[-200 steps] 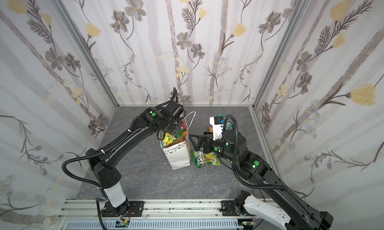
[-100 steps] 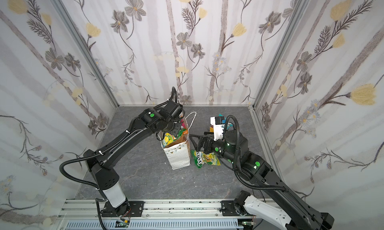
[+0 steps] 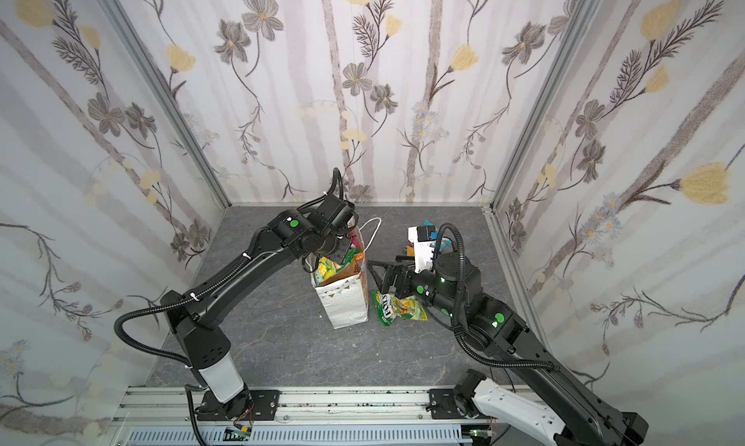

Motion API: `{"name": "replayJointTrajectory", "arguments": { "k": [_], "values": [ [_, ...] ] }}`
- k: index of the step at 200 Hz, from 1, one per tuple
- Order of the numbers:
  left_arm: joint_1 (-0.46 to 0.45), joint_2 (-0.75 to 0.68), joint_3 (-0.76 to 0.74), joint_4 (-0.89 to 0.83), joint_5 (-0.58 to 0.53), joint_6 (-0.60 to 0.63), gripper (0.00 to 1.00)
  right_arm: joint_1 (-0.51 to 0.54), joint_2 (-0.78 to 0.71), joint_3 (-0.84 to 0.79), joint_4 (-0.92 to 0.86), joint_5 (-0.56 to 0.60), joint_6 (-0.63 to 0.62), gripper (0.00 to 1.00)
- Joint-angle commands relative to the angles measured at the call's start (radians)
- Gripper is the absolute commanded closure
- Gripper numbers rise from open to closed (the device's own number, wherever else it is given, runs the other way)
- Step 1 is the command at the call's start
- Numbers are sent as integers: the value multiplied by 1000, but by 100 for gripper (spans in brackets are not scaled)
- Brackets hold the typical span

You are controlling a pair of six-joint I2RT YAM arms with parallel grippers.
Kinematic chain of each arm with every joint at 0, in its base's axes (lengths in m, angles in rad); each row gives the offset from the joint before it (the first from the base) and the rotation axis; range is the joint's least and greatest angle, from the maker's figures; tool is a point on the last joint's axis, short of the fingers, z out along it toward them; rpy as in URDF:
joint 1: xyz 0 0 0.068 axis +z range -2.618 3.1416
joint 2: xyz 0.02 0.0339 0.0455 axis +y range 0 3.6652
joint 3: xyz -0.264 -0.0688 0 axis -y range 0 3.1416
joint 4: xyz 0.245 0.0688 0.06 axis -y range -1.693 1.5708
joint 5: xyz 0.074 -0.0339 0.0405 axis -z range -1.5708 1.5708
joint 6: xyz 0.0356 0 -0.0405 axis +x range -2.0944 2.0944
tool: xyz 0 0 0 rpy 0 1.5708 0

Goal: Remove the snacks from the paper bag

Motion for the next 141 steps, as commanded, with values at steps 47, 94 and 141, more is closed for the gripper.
{"name": "replayJointTrajectory", "arguments": {
  "k": [47,94,141],
  "values": [
    [1,-24,4,43,1,-13,76,0,2,1,28,11,6,1],
    [2,-20,1,39,10,-12,100,0,-2,1,24,14,5,1],
    [4,6,-21,49,79,-55,66,0,-4,-1,26,16,7,1]
  ]
}}
